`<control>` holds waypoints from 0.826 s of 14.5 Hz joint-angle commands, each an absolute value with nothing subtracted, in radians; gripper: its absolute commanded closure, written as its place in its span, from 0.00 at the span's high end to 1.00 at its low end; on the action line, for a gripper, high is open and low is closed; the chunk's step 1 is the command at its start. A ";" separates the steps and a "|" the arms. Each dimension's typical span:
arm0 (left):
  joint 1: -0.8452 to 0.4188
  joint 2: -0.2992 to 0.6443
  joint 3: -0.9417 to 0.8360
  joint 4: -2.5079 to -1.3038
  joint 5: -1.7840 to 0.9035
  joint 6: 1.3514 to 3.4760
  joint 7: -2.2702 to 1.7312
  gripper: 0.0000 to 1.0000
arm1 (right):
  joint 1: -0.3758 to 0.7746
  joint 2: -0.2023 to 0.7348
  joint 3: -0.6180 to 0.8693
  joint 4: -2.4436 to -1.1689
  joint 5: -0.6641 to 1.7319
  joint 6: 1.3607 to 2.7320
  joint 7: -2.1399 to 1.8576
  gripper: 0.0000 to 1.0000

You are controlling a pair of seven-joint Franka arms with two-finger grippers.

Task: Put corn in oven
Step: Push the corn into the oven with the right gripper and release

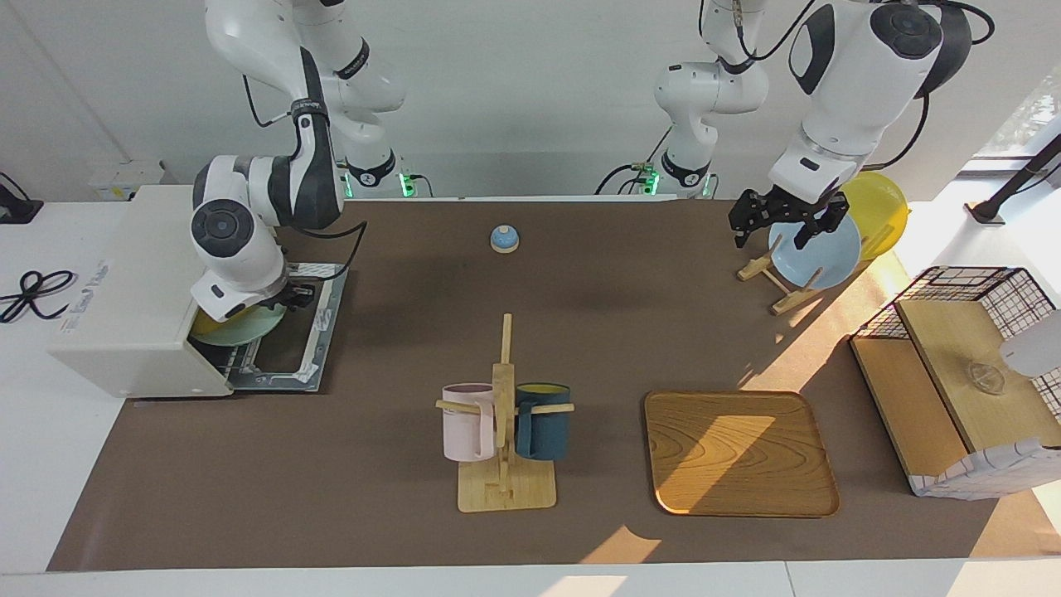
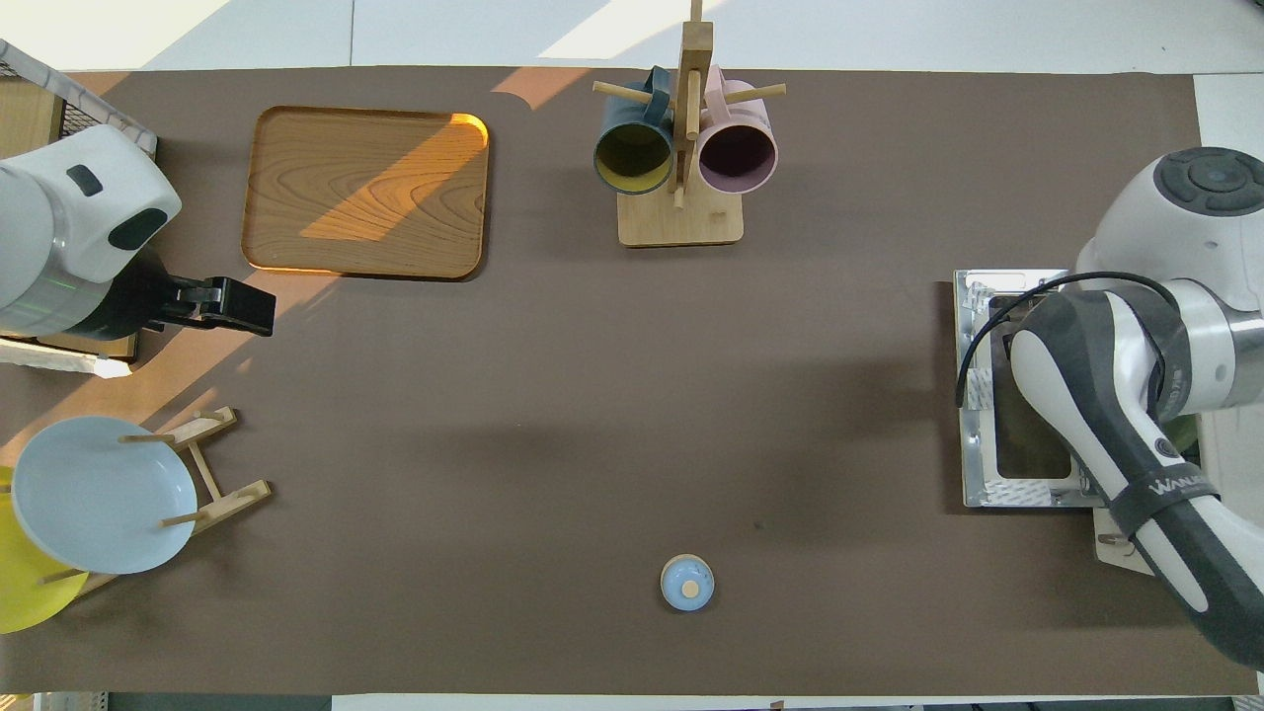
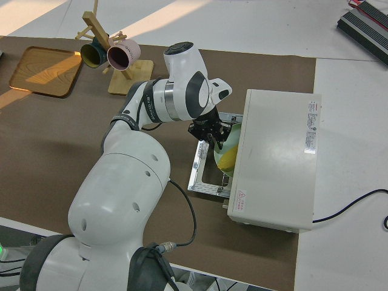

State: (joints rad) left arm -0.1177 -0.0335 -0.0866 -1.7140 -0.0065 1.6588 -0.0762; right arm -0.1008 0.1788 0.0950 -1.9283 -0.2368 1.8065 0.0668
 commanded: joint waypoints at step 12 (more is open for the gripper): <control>-0.114 -0.052 -0.087 -1.729 0.008 1.666 -0.072 1.00 | -0.023 0.150 0.110 -2.170 -0.081 2.158 0.209 0.00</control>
State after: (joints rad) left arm -0.1177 -0.0338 -0.0866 -1.7140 -0.0065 1.6588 -0.0762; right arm -0.0140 0.1814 0.1040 -2.1262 -0.0993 2.1268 0.1895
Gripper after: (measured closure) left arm 0.000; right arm 0.991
